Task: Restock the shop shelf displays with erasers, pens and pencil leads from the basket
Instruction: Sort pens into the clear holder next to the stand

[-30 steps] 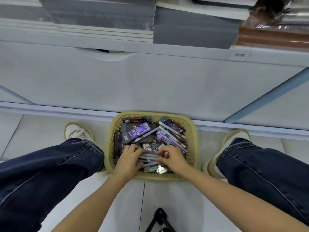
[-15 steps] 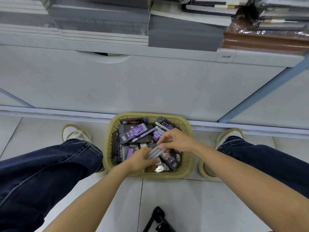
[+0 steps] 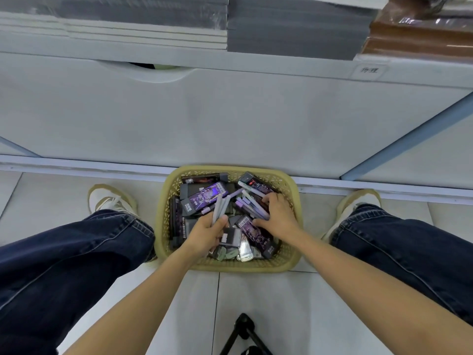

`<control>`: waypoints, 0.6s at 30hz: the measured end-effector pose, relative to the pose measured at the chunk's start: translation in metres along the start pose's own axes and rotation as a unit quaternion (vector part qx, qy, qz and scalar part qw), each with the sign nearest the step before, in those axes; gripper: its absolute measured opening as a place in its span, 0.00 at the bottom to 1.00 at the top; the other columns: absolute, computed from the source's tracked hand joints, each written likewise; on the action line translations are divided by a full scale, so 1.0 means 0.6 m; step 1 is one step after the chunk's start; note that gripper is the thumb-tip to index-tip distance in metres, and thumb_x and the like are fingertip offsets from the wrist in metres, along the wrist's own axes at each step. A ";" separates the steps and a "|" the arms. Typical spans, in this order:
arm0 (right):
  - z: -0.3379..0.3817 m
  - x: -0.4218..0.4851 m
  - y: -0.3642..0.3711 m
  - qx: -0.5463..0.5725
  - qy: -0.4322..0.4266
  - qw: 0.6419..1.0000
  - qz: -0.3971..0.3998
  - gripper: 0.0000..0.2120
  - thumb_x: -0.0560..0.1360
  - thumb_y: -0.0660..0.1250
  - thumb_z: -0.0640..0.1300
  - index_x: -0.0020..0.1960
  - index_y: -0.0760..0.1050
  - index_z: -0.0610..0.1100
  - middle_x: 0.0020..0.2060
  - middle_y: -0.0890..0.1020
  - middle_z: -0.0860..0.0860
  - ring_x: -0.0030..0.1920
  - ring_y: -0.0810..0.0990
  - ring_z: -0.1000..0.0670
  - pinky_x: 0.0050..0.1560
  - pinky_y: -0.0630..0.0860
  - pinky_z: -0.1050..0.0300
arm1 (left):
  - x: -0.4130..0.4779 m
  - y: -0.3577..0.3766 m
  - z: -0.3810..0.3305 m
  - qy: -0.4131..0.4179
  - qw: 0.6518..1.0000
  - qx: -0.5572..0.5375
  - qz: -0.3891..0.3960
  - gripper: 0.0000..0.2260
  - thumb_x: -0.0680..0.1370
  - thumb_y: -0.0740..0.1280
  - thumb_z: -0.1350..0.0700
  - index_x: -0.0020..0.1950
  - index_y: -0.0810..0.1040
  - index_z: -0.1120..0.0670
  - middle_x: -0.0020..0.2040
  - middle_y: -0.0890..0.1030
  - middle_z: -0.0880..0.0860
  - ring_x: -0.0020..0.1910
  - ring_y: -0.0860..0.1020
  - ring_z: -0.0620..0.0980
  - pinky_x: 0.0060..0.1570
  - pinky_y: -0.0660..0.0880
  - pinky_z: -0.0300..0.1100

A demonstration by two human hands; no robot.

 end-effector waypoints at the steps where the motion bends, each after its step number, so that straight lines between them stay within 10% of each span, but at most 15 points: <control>1: -0.002 0.002 -0.003 0.007 -0.005 1.000 -0.004 0.28 0.70 0.75 0.54 0.62 0.68 0.43 0.59 0.73 0.47 0.58 0.72 0.49 0.57 0.70 0.57 | 0.003 -0.001 0.002 -0.001 1.000 0.000 -0.001 0.10 0.84 0.58 0.55 0.44 0.68 0.57 0.30 0.63 0.49 0.23 0.60 0.42 0.22 0.61 0.34; 18: 0.046 0.014 -0.012 0.008 -0.077 0.997 -0.010 0.14 0.73 0.73 0.45 0.57 0.77 0.43 0.50 0.79 0.50 0.45 0.76 0.53 0.52 0.77 0.53 | 0.011 -0.006 0.010 -0.003 1.000 -0.008 -0.024 0.10 0.84 0.59 0.54 0.44 0.68 0.56 0.30 0.64 0.49 0.25 0.61 0.44 0.23 0.62 0.37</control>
Point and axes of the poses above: each hand's wrist, its own x-axis towards the middle knuckle, its own y-axis out of the palm, z = x × y, the point moved 5 cm from there along x, towards the middle knuckle
